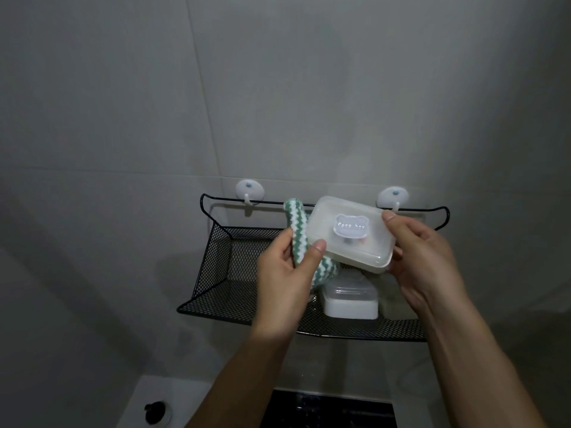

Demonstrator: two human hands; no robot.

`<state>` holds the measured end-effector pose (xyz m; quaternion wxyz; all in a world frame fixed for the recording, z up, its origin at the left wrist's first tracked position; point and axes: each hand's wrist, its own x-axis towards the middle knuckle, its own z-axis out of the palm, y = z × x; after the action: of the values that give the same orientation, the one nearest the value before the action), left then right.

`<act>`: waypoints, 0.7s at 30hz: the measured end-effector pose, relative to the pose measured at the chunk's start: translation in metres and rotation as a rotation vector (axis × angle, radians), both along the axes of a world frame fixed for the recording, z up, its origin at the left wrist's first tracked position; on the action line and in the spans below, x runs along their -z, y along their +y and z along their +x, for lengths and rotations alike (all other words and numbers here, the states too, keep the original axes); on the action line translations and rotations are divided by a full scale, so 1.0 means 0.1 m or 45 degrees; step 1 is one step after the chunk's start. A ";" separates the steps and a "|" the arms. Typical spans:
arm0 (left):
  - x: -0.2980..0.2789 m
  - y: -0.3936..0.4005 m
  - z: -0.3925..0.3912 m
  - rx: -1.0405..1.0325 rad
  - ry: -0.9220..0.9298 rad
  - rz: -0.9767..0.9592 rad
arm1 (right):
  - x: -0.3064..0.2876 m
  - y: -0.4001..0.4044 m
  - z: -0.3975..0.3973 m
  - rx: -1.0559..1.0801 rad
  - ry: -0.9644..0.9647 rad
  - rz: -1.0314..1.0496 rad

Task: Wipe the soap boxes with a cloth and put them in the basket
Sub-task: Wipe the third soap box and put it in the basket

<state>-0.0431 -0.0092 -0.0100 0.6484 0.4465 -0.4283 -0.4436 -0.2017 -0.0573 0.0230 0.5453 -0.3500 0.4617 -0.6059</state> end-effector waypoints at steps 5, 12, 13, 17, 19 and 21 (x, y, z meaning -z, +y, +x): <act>-0.07 -0.04 0.08 0.005 0.296 0.145 | 0.04 0.01 0.02 -0.064 0.223 -0.026; -0.17 -0.17 0.25 -0.088 0.207 0.236 | 0.03 0.13 -0.11 -0.430 1.046 -0.318; -0.18 -0.17 0.26 -0.093 0.188 0.237 | 0.03 0.15 -0.10 -0.454 1.194 -0.353; -0.18 -0.19 0.30 -0.092 0.153 0.233 | 0.04 0.18 -0.07 -0.374 1.449 -0.448; -0.17 -0.20 0.31 -0.142 0.114 0.205 | 0.05 0.17 -0.08 -0.332 1.454 -0.444; -0.19 -0.21 0.31 -0.199 0.034 0.179 | 0.05 0.15 -0.08 -0.326 1.414 -0.426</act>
<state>-0.0117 -0.0306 0.0087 0.6537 0.5170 -0.3514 -0.4265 -0.2095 -0.0423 0.0181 0.2282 -0.7487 0.5303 -0.3258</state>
